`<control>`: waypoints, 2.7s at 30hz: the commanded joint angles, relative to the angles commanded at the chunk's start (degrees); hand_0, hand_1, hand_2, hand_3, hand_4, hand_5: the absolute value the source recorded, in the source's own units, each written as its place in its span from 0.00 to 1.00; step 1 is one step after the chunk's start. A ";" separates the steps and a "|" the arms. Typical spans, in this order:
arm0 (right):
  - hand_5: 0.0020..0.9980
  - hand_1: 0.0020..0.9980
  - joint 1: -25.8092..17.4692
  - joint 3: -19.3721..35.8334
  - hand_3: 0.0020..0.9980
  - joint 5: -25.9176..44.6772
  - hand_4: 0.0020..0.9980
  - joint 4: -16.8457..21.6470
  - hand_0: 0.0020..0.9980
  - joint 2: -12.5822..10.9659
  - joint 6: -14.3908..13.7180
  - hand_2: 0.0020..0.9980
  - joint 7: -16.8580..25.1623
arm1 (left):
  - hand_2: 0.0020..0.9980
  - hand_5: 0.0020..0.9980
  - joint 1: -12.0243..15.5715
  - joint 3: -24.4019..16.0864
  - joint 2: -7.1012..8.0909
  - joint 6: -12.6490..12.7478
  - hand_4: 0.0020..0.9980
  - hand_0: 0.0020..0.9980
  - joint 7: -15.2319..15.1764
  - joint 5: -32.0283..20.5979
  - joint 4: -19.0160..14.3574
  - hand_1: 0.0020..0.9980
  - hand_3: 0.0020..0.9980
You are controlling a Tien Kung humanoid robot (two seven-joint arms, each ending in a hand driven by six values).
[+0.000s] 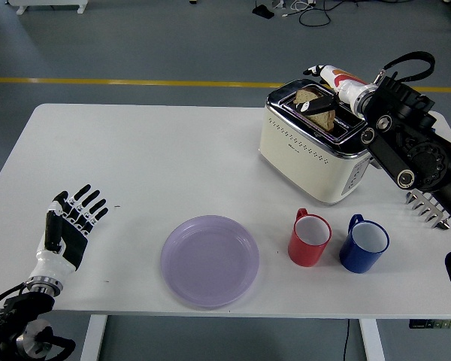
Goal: Push plate across desktop,pick up the break from the machine,place the break in the plate
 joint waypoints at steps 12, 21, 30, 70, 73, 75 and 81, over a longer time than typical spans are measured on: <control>0.35 0.58 2.22 -8.43 0.69 1.12 0.78 -6.58 0.50 3.28 -7.37 0.59 -2.71 | 0.79 1.00 -0.47 0.20 -0.27 0.12 0.52 0.79 0.02 -0.03 0.15 0.77 0.79; 0.20 0.49 2.23 -12.66 0.62 2.65 0.68 -8.49 0.39 3.65 -11.19 0.52 -3.88 | 0.79 1.00 -0.63 0.27 -0.36 0.10 0.52 0.79 0.04 0.03 0.20 0.77 0.79; 0.00 0.35 1.97 -13.93 0.47 3.44 0.49 -8.12 0.27 3.65 -15.60 0.43 -2.80 | 0.79 1.00 -0.74 0.32 -0.47 0.17 0.51 0.78 0.05 0.02 0.30 0.77 0.78; 0.00 0.25 -6.49 6.76 0.42 5.45 0.31 44.69 0.24 -11.94 -3.14 0.36 -14.07 | 0.78 1.00 0.65 -2.22 -0.19 0.02 0.52 0.78 0.01 0.46 -0.18 0.76 0.78; 0.00 0.25 -7.85 4.52 0.42 12.90 0.31 46.19 0.25 -11.76 -1.97 0.36 -14.04 | 0.79 1.00 0.63 -2.45 -0.25 0.00 0.51 0.78 -0.01 0.53 -0.22 0.76 0.78; 0.00 0.25 -8.63 3.08 0.42 17.37 0.31 46.64 0.25 -11.50 -1.39 0.36 -13.91 | 0.79 1.00 0.60 -2.54 -0.22 0.01 0.51 0.78 -0.01 0.55 -0.24 0.76 0.78; 0.00 0.25 -11.09 -3.63 0.42 31.89 0.31 48.46 0.25 -10.47 0.34 0.35 -13.21 | 0.79 1.00 0.93 -2.83 -0.16 0.10 0.51 0.78 -0.03 0.55 -0.24 0.76 0.78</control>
